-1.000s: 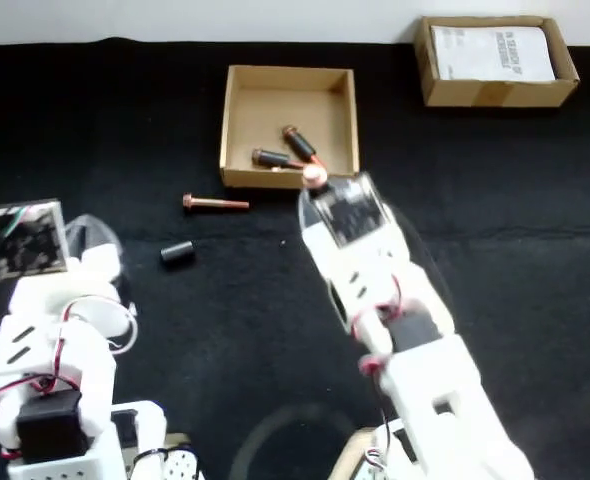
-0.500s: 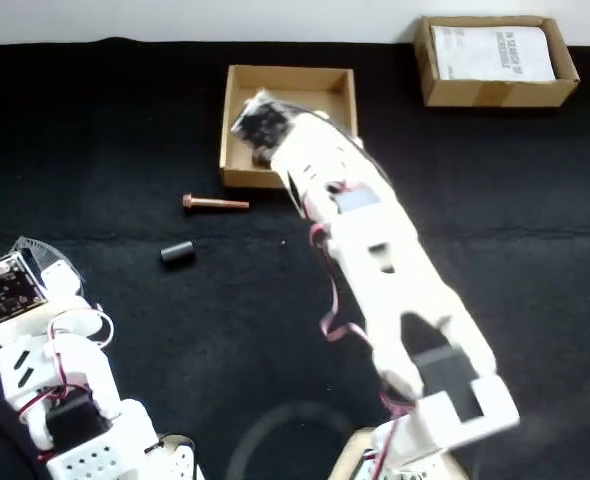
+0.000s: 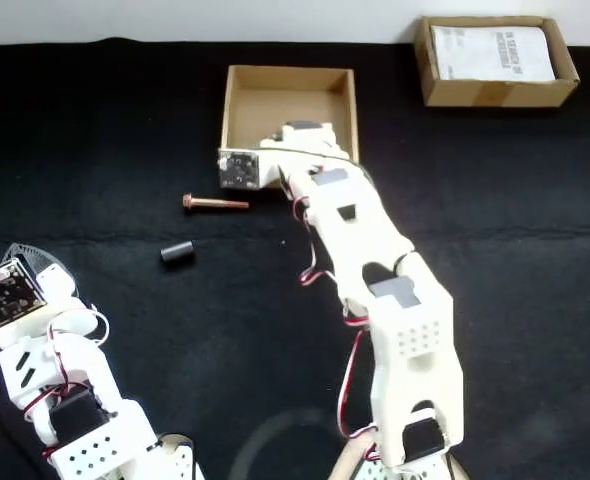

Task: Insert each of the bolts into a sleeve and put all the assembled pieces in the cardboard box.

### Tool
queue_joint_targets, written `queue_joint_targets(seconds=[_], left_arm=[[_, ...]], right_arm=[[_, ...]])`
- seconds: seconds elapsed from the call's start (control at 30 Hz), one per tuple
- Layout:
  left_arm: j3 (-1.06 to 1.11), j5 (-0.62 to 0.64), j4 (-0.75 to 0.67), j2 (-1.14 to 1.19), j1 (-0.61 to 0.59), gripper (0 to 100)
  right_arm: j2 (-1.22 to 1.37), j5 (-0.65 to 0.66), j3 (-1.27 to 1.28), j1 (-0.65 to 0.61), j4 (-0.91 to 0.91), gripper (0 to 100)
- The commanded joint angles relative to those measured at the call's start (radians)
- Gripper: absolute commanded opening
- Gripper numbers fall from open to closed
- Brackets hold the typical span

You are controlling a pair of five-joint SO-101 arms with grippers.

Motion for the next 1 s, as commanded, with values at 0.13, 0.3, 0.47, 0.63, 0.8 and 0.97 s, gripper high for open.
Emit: queue_joint_targets(seconds=[0.13, 0.3, 0.47, 0.63, 0.8, 0.97], left_arm=[[0.016, -0.008, -0.015, -0.013, -0.005, 1], [0.016, -0.008, 0.012, -0.012, -0.004, 1], [0.016, -0.003, 0.077, -0.012, -0.007, 1], [0.016, -0.002, 0.132, -0.012, -0.008, 1], [0.016, -0.002, 0.169, -0.012, -0.048, 1], [0.016, -0.002, 0.166, -0.012, -0.134, 1]], right_arm=[[-0.059, -0.187, -0.102, 0.001, 0.216, 25.3], [-0.156, -0.454, -0.173, -0.035, 0.433, 22.8], [-0.246, -0.746, -0.292, -0.097, 0.71, 22.7], [-0.286, -1.0, -0.418, -0.185, 0.969, 22.7], [-0.285, -1.092, -0.429, -0.317, 1.162, 22.7], [-0.283, -1.089, -0.372, -0.42, 1.231, 22.7]])
